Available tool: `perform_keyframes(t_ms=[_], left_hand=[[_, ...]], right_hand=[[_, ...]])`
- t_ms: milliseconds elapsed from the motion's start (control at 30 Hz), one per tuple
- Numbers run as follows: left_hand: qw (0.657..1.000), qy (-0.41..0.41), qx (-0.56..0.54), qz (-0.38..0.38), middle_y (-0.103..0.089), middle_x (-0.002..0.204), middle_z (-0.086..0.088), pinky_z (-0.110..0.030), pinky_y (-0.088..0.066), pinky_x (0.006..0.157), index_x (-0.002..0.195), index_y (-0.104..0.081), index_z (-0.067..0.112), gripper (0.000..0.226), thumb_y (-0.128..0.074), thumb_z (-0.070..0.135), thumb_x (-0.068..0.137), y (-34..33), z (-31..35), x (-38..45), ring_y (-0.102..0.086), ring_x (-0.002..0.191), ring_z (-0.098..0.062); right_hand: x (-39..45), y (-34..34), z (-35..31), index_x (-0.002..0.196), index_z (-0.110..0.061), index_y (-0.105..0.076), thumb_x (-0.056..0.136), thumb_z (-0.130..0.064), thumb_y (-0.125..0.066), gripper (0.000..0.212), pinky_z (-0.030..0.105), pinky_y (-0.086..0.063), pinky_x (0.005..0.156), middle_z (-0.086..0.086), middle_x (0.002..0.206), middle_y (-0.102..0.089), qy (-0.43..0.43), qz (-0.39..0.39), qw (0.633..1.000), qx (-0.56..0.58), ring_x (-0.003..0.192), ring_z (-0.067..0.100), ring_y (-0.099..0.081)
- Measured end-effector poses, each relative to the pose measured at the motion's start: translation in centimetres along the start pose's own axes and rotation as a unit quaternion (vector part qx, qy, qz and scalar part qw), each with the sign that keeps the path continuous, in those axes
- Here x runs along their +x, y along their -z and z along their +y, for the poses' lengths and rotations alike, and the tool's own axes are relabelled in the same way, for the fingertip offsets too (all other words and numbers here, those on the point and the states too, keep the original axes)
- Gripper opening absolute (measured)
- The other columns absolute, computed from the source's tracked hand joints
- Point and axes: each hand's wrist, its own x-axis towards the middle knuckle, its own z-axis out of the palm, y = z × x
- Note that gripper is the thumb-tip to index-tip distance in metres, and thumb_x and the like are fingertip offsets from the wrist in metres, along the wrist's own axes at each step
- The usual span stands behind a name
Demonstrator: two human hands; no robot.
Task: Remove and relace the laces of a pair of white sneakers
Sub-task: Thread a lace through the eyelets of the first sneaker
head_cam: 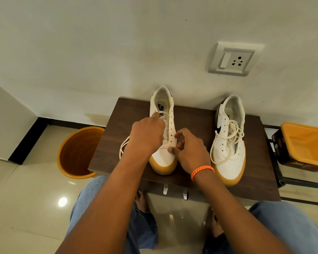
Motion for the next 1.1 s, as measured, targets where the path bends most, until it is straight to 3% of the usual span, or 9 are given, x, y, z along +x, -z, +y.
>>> perform_keyframes(t_ms=[300,600,733,900,1100], left_hand=[[0.984,0.054,-0.148,-0.080,-0.057,0.118,0.002,-0.051,-0.058,0.090,0.104,-0.073,0.022,0.013,-0.075,0.033,0.097,-1.3,-1.2,1.0,-0.065,0.101,-0.028],[0.950,0.072,-0.288,-0.092,-0.068,0.098,0.009,-0.050,-0.060,0.091,0.088,-0.077,0.020,0.013,-0.076,0.031,0.096,-2.5,-1.8,1.4,-0.067,0.094,-0.014],[0.953,0.079,-0.286,-0.058,-0.060,0.110,0.007,-0.048,-0.058,0.089,0.087,-0.075,0.023,0.013,-0.075,0.032,0.097,-2.9,-1.0,1.4,-0.065,0.098,-0.017],[0.946,0.092,-0.309,-0.027,-0.064,0.115,0.001,-0.045,-0.059,0.087,0.094,-0.068,0.020,0.014,-0.076,0.032,0.096,-3.2,0.0,1.3,-0.066,0.096,-0.016],[0.959,0.089,-0.268,-0.034,-0.058,0.113,0.007,-0.046,-0.058,0.085,0.081,-0.072,0.035,0.014,-0.080,0.040,0.091,-2.5,-0.7,1.2,-0.062,0.098,-0.016]], right_hand=[[0.5,0.0,0.3,0.115,-0.033,-0.057,0.086,-0.034,-0.084,0.039,0.033,-0.060,0.075,-0.012,0.090,-0.063,0.014,0.005,1.000,-0.023,0.080,0.009,-0.063],[0.7,0.2,0.6,0.127,-0.029,-0.062,0.084,-0.029,-0.085,0.049,0.040,-0.060,0.093,-0.005,0.126,-0.062,0.043,-0.004,0.999,0.018,0.108,0.015,-0.064],[0.7,0.1,0.9,0.132,-0.028,-0.063,0.084,-0.029,-0.085,0.052,0.043,-0.059,0.094,-0.004,0.128,-0.062,0.042,0.007,0.999,0.027,0.111,0.016,-0.064],[0.7,-0.1,0.8,0.131,-0.029,-0.060,0.086,-0.031,-0.084,0.050,0.042,-0.059,0.094,-0.004,0.129,-0.062,0.040,0.016,0.999,0.011,0.113,0.016,-0.064],[0.5,-0.5,0.6,0.129,-0.030,-0.058,0.086,-0.030,-0.083,0.050,0.041,-0.059,0.089,-0.006,0.128,-0.057,0.044,0.020,0.999,-0.006,0.108,0.016,-0.064]])
